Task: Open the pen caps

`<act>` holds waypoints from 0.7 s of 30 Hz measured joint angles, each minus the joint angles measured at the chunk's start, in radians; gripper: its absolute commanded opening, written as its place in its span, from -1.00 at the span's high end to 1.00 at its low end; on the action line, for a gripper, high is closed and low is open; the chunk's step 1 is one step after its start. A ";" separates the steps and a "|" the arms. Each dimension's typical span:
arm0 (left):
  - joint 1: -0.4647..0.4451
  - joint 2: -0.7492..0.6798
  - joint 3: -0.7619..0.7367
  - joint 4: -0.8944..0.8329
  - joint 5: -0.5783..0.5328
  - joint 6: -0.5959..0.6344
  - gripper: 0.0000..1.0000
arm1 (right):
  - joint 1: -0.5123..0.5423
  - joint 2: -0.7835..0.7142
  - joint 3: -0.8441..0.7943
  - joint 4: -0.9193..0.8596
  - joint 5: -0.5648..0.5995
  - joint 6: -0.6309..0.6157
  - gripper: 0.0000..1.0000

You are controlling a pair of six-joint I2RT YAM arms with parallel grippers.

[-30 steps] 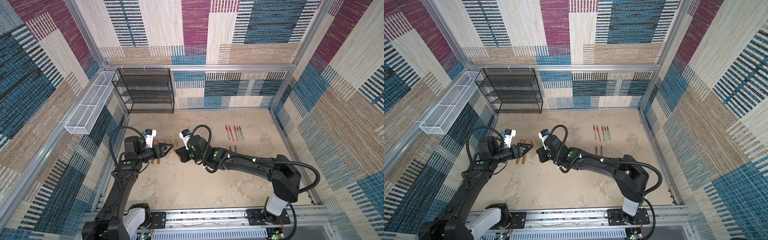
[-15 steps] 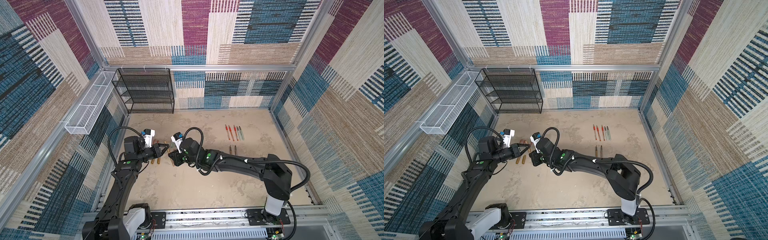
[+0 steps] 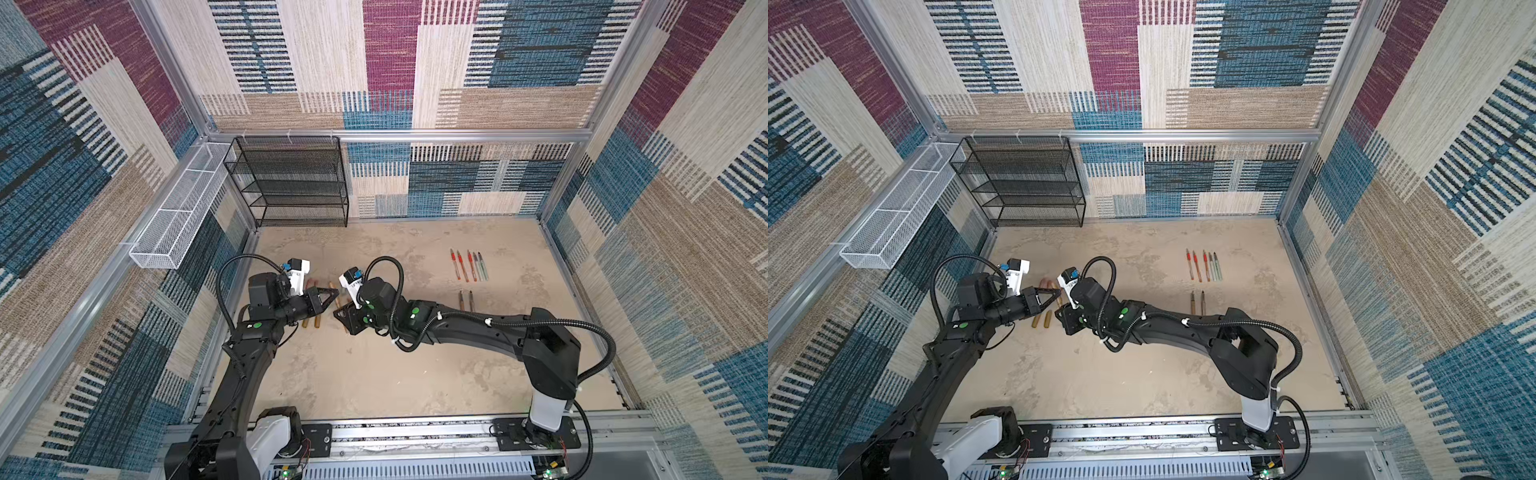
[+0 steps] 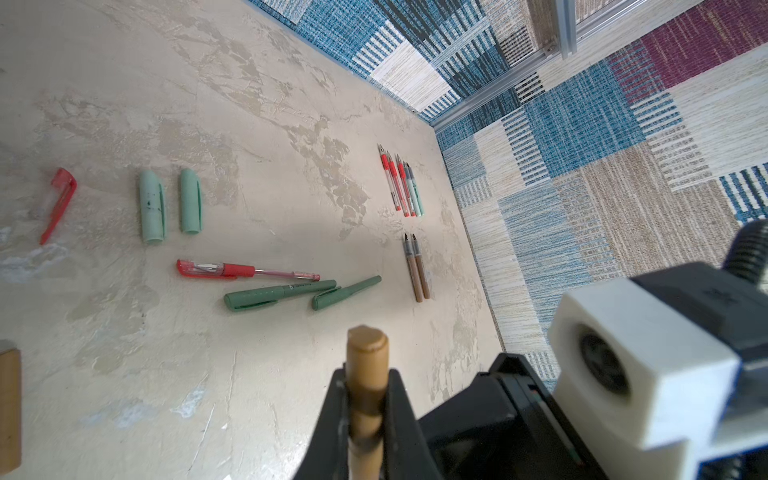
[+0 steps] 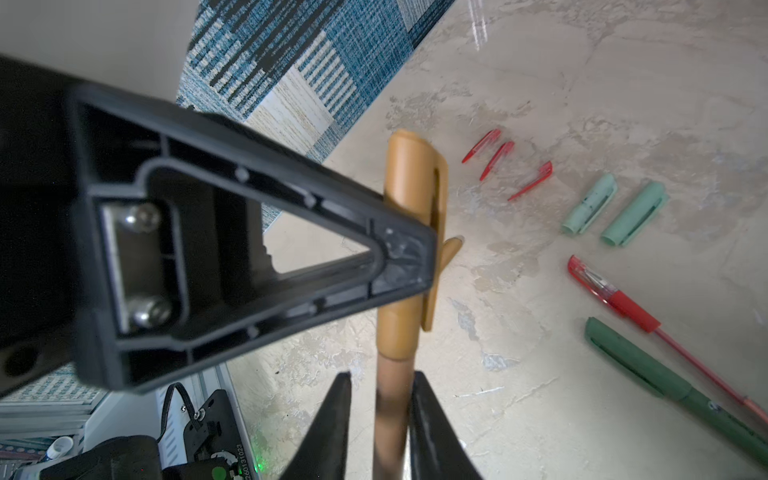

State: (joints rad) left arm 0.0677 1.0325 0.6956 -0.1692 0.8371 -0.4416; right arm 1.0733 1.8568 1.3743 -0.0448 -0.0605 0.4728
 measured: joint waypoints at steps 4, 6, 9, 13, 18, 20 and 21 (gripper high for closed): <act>0.002 -0.001 0.003 -0.006 -0.001 0.001 1.00 | 0.000 0.005 -0.005 0.007 0.001 -0.002 1.00; 0.002 -0.003 0.001 -0.011 -0.003 0.001 1.00 | 0.000 0.003 -0.013 0.016 0.000 -0.002 1.00; 0.004 -0.001 0.014 -0.033 -0.003 0.005 1.00 | 0.000 -0.007 -0.032 0.031 0.000 -0.003 1.00; 0.002 -0.002 0.019 -0.058 0.031 0.008 1.00 | 0.000 -0.058 -0.125 0.105 -0.008 -0.003 1.00; 0.010 0.007 0.047 -0.133 0.064 0.008 1.00 | 0.002 -0.104 -0.217 0.190 -0.025 0.005 1.00; 0.010 0.010 0.054 -0.155 0.089 0.007 1.00 | 0.003 -0.136 -0.269 0.232 -0.026 0.010 1.00; 0.010 0.014 0.059 -0.171 0.097 0.004 1.00 | 0.004 -0.145 -0.285 0.243 -0.026 0.012 1.00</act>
State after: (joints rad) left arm 0.0780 1.0470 0.7547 -0.3401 0.9344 -0.4374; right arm 1.0771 1.7119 1.0897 0.1982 -0.0868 0.4850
